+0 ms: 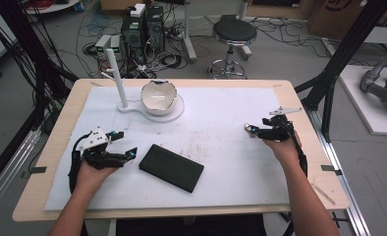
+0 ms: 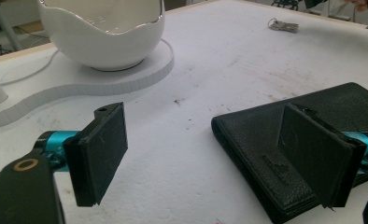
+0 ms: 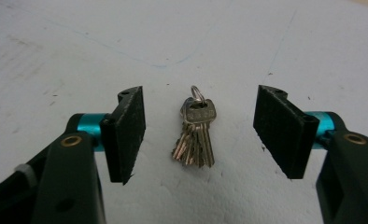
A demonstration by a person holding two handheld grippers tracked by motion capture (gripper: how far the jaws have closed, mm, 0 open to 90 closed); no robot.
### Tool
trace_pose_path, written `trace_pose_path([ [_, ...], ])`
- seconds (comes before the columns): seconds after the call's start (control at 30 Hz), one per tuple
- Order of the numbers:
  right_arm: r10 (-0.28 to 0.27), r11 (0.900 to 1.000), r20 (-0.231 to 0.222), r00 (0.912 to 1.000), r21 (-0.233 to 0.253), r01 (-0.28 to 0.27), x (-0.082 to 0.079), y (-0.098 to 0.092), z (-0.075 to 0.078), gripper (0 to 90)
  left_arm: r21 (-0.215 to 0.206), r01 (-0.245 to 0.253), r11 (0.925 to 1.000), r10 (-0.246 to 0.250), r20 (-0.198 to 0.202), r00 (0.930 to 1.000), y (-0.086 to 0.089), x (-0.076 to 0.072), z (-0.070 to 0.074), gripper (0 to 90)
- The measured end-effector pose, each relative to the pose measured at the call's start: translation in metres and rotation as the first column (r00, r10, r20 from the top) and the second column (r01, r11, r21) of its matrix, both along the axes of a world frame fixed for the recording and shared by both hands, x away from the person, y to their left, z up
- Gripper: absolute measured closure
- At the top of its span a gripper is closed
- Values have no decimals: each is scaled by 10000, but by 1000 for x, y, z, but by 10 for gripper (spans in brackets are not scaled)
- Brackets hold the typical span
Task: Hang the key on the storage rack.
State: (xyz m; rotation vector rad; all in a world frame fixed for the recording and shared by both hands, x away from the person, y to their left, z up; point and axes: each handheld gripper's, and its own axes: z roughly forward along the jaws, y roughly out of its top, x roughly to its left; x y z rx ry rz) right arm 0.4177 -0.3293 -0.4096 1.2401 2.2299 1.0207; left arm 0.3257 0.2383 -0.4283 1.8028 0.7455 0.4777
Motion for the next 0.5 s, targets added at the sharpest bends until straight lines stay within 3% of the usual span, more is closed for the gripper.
trace_pose_path([
  [0.07, 24, 9998, -247, 9997, -188, -29, 15, 4, -2, 408, 11, -63, 10000, 63, -13, 10000, 1, 0, 0, 164],
  [0.17, 148, 9993, -356, 9993, -341, -160, 22, 8, -2, 438, 33, -93, 10000, 93, -45, 9999, 1, 1, -1, 164],
  [0.33, 17, 9968, -615, 9981, -802, -67, 38, 16, -11, 587, 90, -178, 9998, 180, -137, 9997, 1, 1, -2, 165],
  [0.5, -189, 9983, -876, 9960, -572, 139, 43, 14, -19, 624, 70, -241, 9997, 242, -148, 9996, 3, 0, -3, 166],
])
